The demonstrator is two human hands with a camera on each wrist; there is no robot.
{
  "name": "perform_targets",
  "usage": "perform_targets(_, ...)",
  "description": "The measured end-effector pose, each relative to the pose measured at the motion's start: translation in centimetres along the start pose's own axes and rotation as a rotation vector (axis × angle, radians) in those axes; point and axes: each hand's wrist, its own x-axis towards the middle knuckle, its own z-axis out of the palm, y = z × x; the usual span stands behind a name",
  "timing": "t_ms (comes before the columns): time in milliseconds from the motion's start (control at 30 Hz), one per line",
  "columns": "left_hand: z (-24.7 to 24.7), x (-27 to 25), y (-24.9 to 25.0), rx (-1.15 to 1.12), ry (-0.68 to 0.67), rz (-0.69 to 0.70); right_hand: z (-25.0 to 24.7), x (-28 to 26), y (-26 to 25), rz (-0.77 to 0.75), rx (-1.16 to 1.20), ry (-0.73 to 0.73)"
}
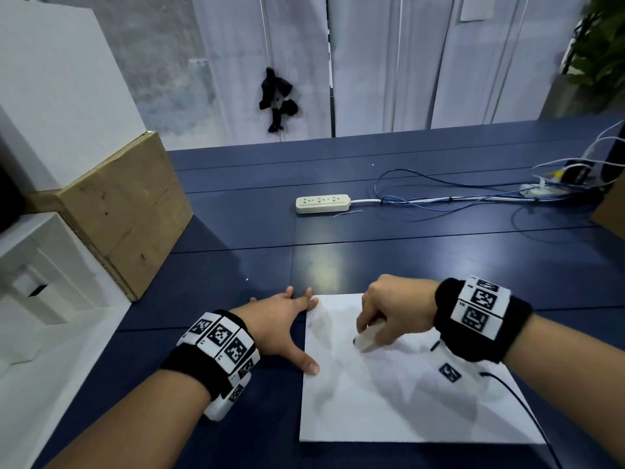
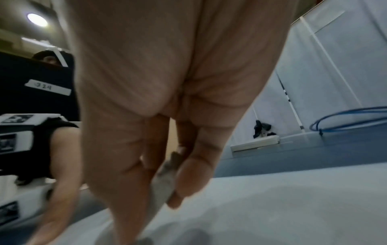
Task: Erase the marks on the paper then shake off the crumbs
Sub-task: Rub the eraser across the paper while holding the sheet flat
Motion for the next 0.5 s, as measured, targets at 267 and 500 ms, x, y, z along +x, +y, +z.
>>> perform_targets(267, 0.1, 0.0, 0.0, -0.005, 0.003, -0.002, -1.2, 2.0, 2.2, 0.092, -0.038, 0.262)
perform_targets(500, 0.1, 0.0, 0.0, -0.006, 0.001, -0.008, 0.0, 0.4, 0.8, 0.022, 0.033, 0.039)
